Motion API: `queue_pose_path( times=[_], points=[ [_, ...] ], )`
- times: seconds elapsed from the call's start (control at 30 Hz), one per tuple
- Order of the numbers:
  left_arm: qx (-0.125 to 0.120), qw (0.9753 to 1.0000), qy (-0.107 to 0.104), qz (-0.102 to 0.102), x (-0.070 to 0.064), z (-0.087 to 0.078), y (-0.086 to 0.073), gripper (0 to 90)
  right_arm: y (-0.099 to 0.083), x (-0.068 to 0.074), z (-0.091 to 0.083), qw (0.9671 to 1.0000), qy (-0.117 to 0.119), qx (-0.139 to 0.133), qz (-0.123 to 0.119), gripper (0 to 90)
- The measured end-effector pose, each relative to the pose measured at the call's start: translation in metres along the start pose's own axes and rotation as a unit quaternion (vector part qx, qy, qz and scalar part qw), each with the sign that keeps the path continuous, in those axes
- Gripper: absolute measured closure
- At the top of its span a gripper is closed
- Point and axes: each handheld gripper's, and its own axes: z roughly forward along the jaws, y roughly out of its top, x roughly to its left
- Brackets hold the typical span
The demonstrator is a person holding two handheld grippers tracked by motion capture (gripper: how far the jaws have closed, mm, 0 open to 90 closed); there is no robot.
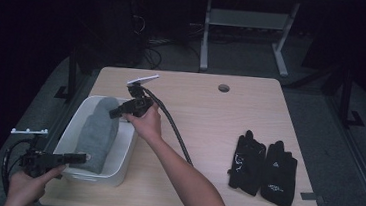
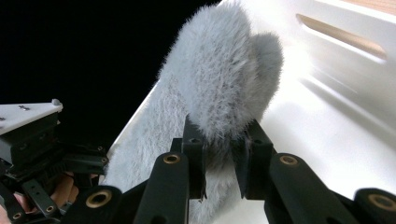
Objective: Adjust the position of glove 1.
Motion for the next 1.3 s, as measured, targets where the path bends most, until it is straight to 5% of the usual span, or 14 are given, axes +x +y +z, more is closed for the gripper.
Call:
queue_pose_path(
  times=[0.17, 0.5, 0.73, 0.9, 1.3],
  points=[
    [-0.005, 0.9999, 0.004, 0.008, 0.0, -0.002, 0.002, 37.9, -0.001, -0.001, 0.0, 1.0, 0.001, -0.002, 0.0, 75.5],
    [-0.011, 0.9998, 0.006, 0.014, -0.004, -0.003, 0.001, 36.1, -0.009, -0.003, 0.015, 0.9992, -0.009, 0.036, -0.016, 75.4],
    [-0.022, 0.9996, 0.004, 0.018, -0.009, -0.001, 0.004, 36.0, -0.007, -0.004, 0.014, 0.9988, -0.019, 0.039, -0.023, 72.1],
    [-0.036, 0.999, 0.004, 0.026, -0.015, -0.003, 0.008, 34.8, -0.006, -0.005, 0.006, 0.9984, -0.041, 0.031, -0.023, 63.3],
    [-0.041, 0.9985, 0.005, 0.037, -0.023, -0.001, 0.013, 33.6, 0.0, -0.006, -0.022, 0.9995, -0.023, -0.004, -0.02, 59.3]
  ],
)
